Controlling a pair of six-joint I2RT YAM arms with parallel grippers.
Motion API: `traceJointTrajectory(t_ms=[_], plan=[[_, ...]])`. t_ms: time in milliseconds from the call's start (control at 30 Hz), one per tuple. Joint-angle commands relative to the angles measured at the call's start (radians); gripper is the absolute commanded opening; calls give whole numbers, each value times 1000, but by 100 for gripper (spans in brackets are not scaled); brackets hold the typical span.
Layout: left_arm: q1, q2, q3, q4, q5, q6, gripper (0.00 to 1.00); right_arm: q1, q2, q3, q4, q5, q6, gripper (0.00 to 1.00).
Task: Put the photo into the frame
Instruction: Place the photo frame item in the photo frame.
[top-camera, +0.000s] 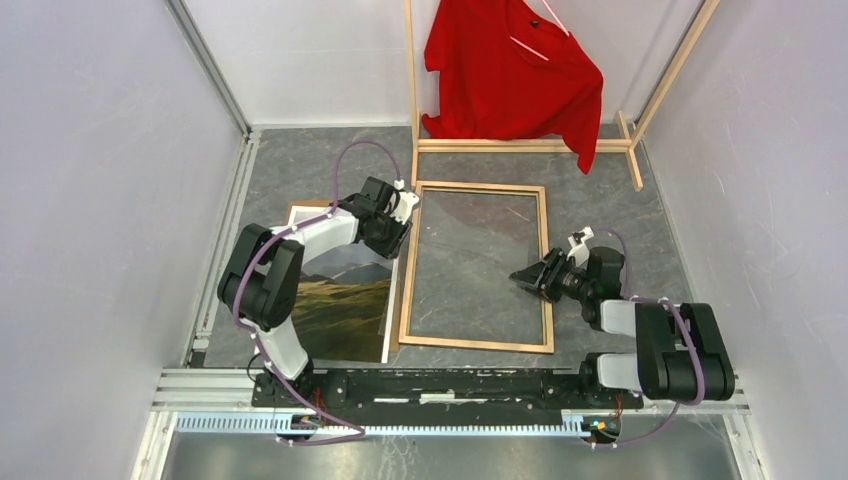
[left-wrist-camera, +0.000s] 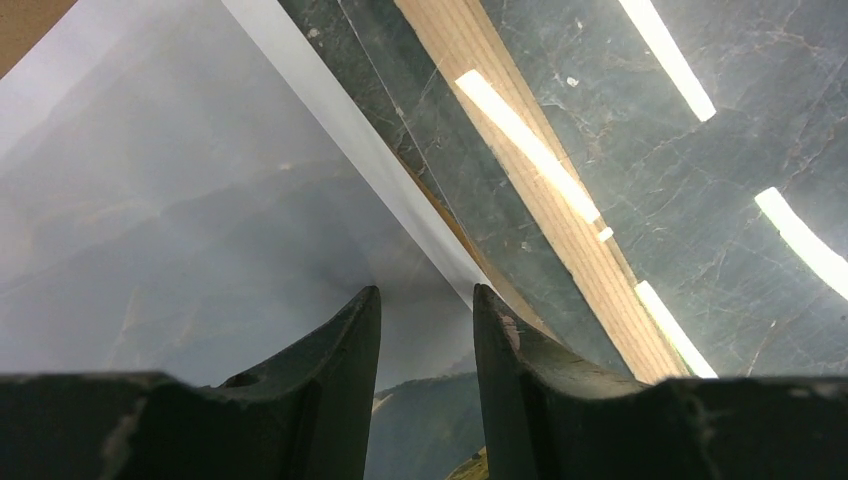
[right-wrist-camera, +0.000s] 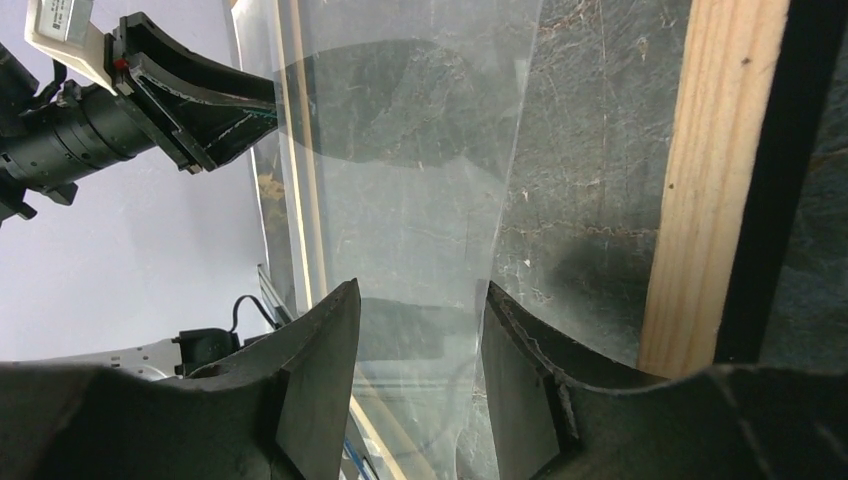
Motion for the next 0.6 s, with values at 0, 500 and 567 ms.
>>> traceJointTrajectory(t_ms=[0,500,567], plan=[[-7,15,26,30,2,13,46,19,27,33,96,11,6,52],[-9,10,18,29,-5,21,46,75,123,7,145,77,-17,58],[-10,8,17,29,-7,23,46,82,118,7,167,75,-8,58]])
